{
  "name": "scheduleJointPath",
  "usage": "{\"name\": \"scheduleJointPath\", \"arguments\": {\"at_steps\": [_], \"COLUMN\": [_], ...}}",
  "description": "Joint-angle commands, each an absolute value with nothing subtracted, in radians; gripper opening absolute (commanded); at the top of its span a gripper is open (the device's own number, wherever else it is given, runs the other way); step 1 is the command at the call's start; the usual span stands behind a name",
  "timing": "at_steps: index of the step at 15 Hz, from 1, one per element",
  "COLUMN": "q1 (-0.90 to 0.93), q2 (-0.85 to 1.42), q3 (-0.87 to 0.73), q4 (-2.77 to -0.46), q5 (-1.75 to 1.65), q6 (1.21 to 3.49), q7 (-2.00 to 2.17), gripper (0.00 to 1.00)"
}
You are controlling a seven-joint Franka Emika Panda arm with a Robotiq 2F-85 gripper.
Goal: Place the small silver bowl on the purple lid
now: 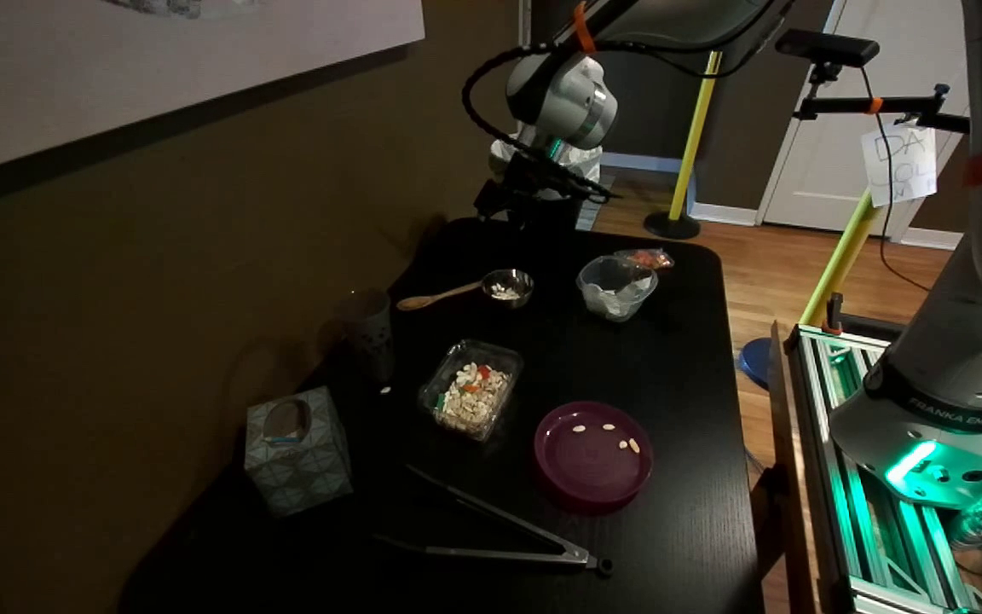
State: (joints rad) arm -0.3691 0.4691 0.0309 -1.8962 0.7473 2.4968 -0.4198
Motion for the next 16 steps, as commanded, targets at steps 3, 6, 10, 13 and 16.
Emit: {"name": "scheduleJointPath", "arguments": {"at_steps": [3,6,10,13,16], "q1": [-0.378,-0.38,-0.363,-0.401,-0.438], "q2": [0.534,0.518,0.541,0.645,0.73], "q3": [-0.03,-0.028,-0.064,-0.067,-0.055], "q4": [-1.872,-1.891,-1.875,-1.801,-1.739], "q5": [0.736,0.726,0.667,0.65,0.652], "q6": [2.505,2.517,2.498,2.478,2.44], "q7": [-0.365,-0.382,-0.309,-0.288,-0.289], "gripper": [1.0,1.0,1.0,1.0,0.95]}}
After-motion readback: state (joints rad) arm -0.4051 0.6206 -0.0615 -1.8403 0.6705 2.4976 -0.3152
